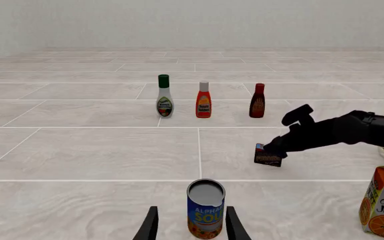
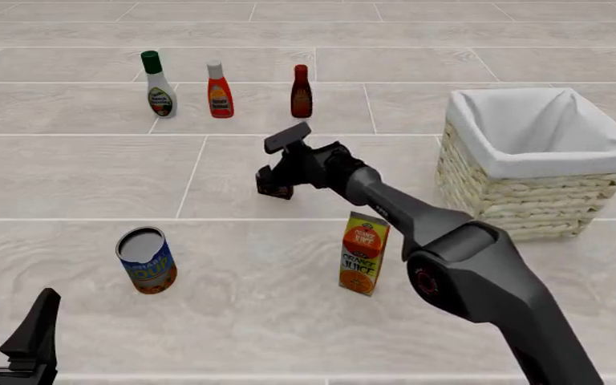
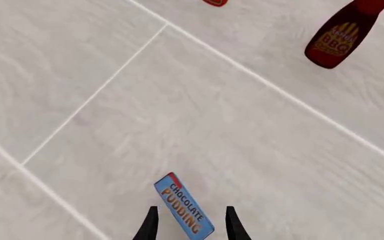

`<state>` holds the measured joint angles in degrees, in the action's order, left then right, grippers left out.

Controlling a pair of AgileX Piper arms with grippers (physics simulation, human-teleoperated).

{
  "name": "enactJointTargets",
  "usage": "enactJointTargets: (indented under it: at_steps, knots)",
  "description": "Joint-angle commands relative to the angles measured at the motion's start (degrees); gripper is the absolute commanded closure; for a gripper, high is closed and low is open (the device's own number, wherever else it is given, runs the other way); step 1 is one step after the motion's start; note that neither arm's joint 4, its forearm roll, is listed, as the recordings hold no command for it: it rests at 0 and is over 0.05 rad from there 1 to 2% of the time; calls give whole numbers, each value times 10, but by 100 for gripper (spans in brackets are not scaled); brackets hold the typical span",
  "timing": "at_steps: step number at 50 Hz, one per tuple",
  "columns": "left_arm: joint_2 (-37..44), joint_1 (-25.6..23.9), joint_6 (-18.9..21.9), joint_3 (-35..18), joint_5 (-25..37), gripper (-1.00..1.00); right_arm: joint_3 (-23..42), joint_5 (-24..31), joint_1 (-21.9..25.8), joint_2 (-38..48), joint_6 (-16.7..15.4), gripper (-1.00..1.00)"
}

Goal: Pick the chocolate pudding and place it in the basket.

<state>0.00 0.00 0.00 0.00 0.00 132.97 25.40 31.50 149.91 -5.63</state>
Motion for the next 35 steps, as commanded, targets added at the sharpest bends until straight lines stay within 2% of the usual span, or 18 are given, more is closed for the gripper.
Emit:
enactJointTargets:
  at_steps: [1,35]
  knots:
    - [0,0,0,0,0,-100,13,6,-2,11,2,-100]
    - [0,0,0,0,0,-100,20,5,-4,36,8,-100]
